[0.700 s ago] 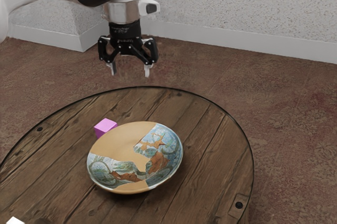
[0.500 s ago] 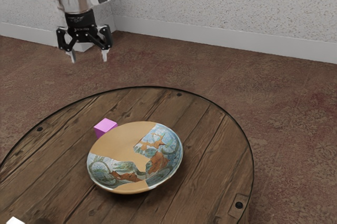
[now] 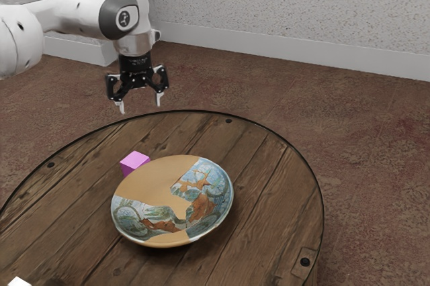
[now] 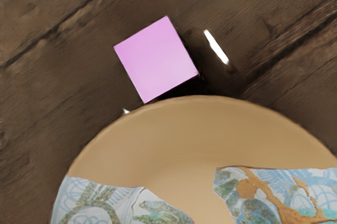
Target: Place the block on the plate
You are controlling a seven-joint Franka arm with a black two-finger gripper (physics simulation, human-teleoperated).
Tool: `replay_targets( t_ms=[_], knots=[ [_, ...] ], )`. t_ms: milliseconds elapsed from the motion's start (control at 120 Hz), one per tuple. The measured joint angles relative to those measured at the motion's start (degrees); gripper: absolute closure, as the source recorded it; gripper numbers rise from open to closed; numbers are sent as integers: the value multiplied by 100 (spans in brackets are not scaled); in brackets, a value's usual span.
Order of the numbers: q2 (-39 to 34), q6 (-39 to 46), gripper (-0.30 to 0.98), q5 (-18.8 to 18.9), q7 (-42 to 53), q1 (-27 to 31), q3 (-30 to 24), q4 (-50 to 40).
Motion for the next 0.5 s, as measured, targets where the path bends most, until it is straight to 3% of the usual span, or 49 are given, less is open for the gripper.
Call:
replay_targets(
  t_ms=[500],
  knots=[
    [1087, 1135, 0, -741, -1623, 4, 809, -166]
  ],
)
